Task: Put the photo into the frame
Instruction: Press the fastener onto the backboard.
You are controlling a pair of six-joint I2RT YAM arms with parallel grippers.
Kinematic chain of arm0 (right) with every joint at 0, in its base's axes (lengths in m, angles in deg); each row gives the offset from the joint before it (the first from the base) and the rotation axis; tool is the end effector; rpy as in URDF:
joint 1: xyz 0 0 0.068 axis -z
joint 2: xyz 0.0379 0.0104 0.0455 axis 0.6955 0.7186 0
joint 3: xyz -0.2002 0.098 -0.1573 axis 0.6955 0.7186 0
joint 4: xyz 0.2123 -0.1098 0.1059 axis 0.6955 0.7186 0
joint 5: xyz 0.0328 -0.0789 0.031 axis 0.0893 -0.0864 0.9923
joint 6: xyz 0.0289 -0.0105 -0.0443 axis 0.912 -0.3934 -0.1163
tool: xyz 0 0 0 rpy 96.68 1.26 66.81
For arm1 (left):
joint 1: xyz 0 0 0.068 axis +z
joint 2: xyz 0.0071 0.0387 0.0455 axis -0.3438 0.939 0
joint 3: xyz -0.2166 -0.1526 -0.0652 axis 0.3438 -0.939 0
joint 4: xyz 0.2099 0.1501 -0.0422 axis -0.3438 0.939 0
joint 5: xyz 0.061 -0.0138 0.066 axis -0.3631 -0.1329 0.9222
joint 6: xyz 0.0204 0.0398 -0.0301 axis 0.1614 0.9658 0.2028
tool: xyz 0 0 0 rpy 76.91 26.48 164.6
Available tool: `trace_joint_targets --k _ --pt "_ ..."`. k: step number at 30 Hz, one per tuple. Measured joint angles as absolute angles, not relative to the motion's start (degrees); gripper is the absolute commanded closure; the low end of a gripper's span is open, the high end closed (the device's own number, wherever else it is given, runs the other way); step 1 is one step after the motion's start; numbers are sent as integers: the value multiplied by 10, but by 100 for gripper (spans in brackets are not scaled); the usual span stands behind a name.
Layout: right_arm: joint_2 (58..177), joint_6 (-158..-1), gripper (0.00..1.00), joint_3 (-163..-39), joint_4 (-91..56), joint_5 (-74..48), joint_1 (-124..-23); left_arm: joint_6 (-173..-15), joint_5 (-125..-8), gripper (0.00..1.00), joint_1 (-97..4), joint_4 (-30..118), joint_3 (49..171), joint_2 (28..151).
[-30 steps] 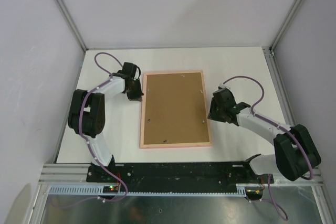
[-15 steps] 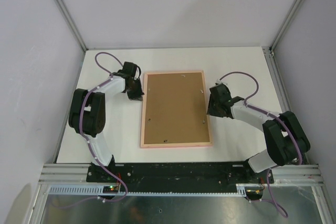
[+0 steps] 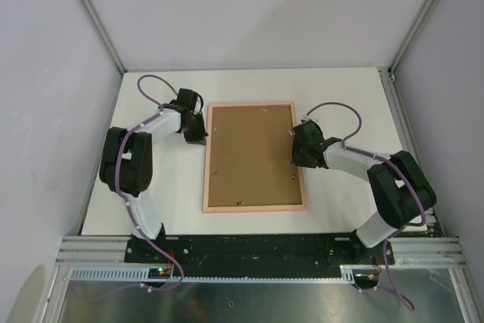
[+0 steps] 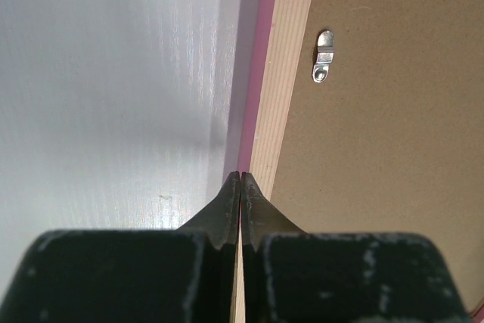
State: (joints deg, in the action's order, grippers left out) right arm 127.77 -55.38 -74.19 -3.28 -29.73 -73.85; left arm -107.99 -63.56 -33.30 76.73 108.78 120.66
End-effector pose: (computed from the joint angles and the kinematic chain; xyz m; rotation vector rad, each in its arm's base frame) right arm 0.2679 0.1467 0.1641 0.0833 2.5649 0.2010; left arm 0.3633 -0.0885 0.1745 -0.2673 2.7440 -0.3129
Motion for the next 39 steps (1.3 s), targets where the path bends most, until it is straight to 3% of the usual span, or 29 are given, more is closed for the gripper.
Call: trace_joint_targets --k 22,27,39 --pt "1205 -557 33 -717 18 -307 -785 -1080 -635 100 -334 770 1092 1208" --pt "1204 -551 34 -691 26 -310 -790 -1080 -635 100 -334 770 1092 1208" --pt "1194 -543 49 -674 15 -317 -793 -1080 -635 100 -334 770 1092 1208"
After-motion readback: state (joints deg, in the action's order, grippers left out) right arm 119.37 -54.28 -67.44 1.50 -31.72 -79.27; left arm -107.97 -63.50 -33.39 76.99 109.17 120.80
